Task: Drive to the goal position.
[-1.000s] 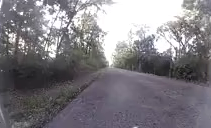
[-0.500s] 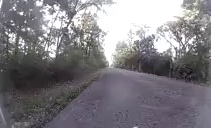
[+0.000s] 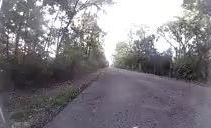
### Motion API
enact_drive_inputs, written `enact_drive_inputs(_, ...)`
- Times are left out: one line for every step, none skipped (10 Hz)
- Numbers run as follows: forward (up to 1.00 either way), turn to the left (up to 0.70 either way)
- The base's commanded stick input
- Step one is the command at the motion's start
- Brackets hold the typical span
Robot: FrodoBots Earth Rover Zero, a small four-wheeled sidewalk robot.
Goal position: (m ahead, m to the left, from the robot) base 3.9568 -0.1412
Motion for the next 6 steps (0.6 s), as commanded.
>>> enact_drive_inputs(0.05, 0.0)
enact_drive_inputs(0.05, 0.0)
enact_drive_inputs(0.05, 0.0)
enact_drive_inputs(0.05, 0.0)
enact_drive_inputs(0.05, 0.0)
enact_drive_inputs(0.05, 0.0)
